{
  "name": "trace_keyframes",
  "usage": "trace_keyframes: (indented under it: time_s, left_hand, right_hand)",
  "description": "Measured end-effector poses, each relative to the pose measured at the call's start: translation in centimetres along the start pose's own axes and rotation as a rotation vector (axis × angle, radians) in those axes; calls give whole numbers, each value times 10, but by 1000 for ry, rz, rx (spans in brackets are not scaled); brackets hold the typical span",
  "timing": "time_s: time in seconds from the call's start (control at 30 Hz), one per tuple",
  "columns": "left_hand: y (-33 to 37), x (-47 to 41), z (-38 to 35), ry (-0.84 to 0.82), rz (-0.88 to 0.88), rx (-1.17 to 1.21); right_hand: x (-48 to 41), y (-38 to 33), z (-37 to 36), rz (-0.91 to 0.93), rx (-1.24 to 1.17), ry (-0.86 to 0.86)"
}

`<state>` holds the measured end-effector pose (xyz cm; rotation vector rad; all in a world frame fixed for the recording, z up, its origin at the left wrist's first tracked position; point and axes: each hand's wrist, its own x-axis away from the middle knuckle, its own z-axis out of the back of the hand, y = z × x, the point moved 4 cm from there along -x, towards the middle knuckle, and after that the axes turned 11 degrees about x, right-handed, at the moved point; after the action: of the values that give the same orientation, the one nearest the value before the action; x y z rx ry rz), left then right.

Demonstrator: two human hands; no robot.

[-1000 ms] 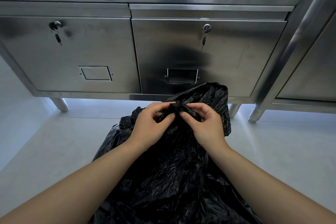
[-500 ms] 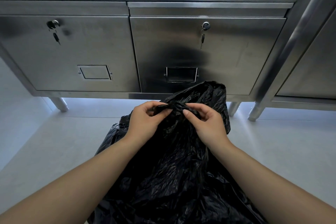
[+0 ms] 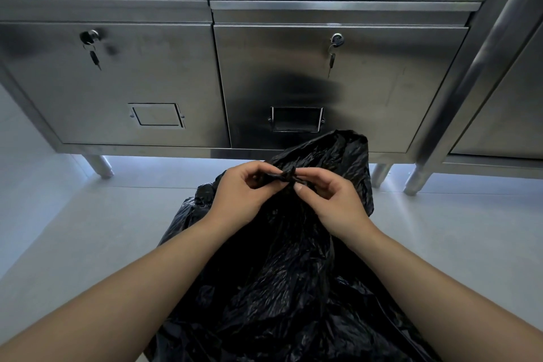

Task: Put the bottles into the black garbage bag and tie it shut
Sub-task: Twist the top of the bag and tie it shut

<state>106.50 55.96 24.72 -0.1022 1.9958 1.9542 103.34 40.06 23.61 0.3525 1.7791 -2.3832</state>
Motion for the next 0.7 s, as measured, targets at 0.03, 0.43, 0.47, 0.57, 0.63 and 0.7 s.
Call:
trace_keyframes:
  time_s: [0.03,0.43,0.47,0.57,0.63,0.7]
  left_hand:
    - [0,0,1,17,-2,-13]
    - [-1,5,-3,90,-56,-256]
    - [-2,5,-2,84,-49,-257]
    - [-5,4,-1,4,7,-184]
    - [-4,4,-1,-36,39,-119]
    - [-3,3,-2,-40,35,-108]
  right_hand:
    - [0,-1,2,-16,-28,-7]
    - [1,-2,-10,-103,46,133]
    - [0,0,-9,-101,51,129]
    - [-3,0,-5,-96,72,131]
    - [-6,2,0,-107,69,134]
    - [-7,4,3,-122,61,124]
